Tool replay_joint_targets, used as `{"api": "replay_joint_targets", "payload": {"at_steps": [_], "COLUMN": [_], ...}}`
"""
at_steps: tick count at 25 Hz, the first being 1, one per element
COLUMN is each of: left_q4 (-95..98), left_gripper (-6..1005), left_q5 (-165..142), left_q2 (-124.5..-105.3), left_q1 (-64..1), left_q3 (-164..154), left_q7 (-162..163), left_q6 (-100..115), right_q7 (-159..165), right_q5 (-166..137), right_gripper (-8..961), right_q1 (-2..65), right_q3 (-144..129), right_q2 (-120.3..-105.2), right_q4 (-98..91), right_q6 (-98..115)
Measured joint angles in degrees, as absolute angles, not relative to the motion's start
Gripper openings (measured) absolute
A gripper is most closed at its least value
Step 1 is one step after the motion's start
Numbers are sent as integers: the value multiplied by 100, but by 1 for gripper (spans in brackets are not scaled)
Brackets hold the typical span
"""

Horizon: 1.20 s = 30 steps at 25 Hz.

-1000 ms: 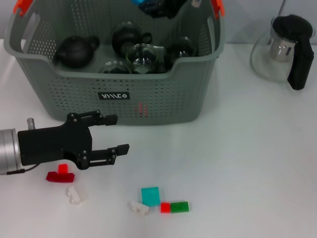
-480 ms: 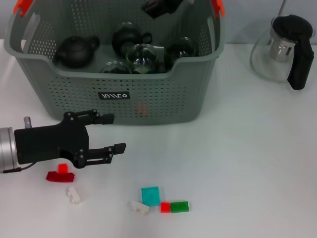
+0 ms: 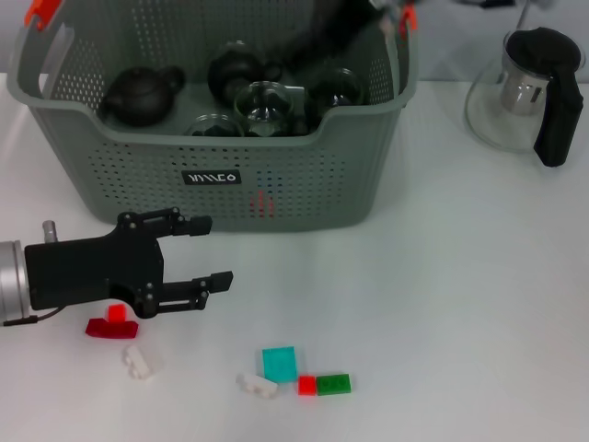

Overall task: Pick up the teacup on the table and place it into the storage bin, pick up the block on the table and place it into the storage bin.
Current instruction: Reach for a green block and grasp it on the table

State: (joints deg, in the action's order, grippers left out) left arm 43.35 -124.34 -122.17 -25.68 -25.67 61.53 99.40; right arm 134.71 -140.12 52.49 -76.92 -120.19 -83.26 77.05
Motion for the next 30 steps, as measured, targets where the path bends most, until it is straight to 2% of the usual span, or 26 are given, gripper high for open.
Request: {"api": "replay_joint_targets", "payload": {"at_steps": [7,15,23,30], "left_q4": [4342,4342,4337,4318], "left_gripper": [753,752,753,753], "left_q5": [-12463,-12461,-12454,-12456], "left_q2": [-12217,-12217,-12217,-12226], "left_q1": [-2552,-2548,-2548,-2549], "left_q3": [-2567,-2565,-2565,-2572], "left_q7": [6139,6135,6135,6134], "left_q6": [9949,9949,9949,9952], "right_q7": [13558,13982,14045,14060], "right_q5": [-13540,-13433,-13449,-13600], "right_gripper": [930,925,920,915], "right_q1": [4503,4265,4418,4895], "right_q3": [-7728,-8452,-9642,-10504], "right_q2": [-12021,-12043,-12054,-12078], "right_q4": [-9396,-9139,-8253,-7241], "right_q6": [9714,10719,10075,9179]}}
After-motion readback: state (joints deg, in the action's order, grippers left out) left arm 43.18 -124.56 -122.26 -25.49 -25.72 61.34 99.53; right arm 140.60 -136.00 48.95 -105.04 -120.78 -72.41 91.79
